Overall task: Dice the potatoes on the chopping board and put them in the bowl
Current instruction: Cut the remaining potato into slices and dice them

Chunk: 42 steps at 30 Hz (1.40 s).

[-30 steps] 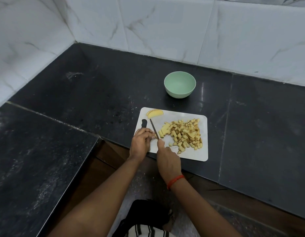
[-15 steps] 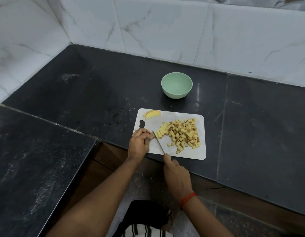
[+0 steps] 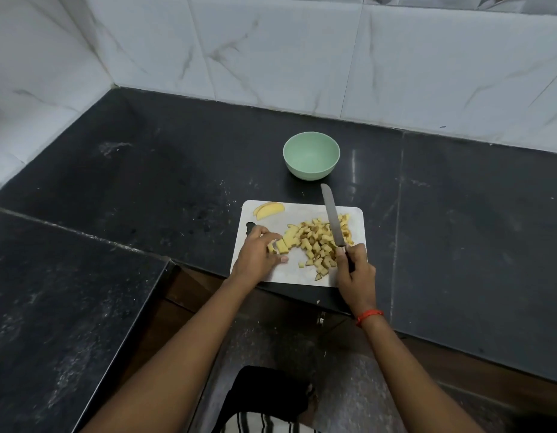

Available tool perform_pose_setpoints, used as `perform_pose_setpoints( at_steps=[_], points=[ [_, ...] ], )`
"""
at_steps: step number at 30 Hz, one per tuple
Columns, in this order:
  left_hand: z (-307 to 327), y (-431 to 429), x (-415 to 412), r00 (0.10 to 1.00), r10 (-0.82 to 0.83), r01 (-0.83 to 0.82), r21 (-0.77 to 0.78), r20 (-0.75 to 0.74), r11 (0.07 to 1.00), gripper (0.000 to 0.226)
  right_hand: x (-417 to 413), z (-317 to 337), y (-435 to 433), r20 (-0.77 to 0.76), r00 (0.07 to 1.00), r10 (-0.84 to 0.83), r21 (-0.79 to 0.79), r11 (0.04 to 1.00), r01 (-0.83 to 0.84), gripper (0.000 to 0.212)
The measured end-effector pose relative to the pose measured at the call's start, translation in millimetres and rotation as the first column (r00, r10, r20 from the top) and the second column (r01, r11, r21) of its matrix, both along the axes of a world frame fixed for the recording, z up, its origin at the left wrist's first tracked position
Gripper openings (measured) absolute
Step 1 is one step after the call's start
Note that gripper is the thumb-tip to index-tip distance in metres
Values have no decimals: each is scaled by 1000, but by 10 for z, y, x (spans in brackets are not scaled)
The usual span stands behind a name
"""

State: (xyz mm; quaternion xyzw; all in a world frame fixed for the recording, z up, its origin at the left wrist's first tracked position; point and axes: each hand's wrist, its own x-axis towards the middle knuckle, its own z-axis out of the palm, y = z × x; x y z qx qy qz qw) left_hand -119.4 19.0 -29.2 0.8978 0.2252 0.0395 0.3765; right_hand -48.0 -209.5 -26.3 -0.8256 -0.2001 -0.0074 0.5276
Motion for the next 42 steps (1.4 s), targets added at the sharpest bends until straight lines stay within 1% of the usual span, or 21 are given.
perform_pose_setpoints(
  at_steps=[2,5,7,11,13,16,18,20,23,26,29,31,32,34,35,37,40,42],
  points=[
    [35,-35,85,999,-19,20,26,-35,999,56,3,-9,-3,-8,1000,16,-7,1000,-16,18],
    [45,-109,205,998,-43,45,43,-35,998,41,25,-27,-5,-5,1000,19,-7,1000,-19,19],
    [46,-162,268,999,-27,28,33,-29,999,38,22,-31,-1,-1,1000,16,-11,1000,-16,19],
    [98,-302,373,1000,28,-28,-63,9,998,34,24,-51,0,7,1000,19,-11,1000,-18,20],
    [139,-375,421,996,73,-67,-114,55,991,33,32,-66,-3,6,1000,24,0,1000,-24,19],
    [221,-458,467,984,93,-66,-177,149,982,39,37,-74,0,-1,1000,30,23,999,-30,19],
    [280,-490,493,972,96,-49,-212,216,976,39,36,-69,-3,-17,1000,20,58,998,-19,21],
    [341,-509,530,964,95,-37,-231,248,972,39,47,-72,-13,-59,998,-9,103,995,15,20],
    [395,-538,614,966,44,27,-269,254,963,47,79,-81,-28,-119,991,-56,146,987,73,23],
    [431,-573,683,969,-60,133,-300,240,945,61,93,-87,-36,-151,986,-65,173,981,91,24],
    [454,-572,685,972,-70,139,-313,222,939,69,100,-82,-39,-167,984,-65,173,981,93,21],
    [441,-504,648,968,-30,93,-246,250,965,64,101,-79,-38,-169,984,-61,165,982,89,20],
    [427,-440,620,964,2,49,-186,266,981,58,97,-75,-37,-165,985,-54,159,984,81,20],
    [398,-258,563,960,76,-74,-18,268,997,47,88,-70,-38,-148,988,-37,148,987,59,19],
    [388,-156,532,961,113,-133,62,252,989,43,86,-67,-36,-140,990,-31,144,988,51,19],
    [388,25,469,961,176,-214,174,213,961,42,79,-67,-29,-132,991,-29,136,990,47,19],
    [379,203,456,973,197,-226,316,123,921,47,77,-68,-22,-137,990,-32,119,992,49,19],
    [355,250,489,983,173,-184,349,62,919,48,70,-57,-23,-134,990,-33,118,992,49,19]
  ],
)
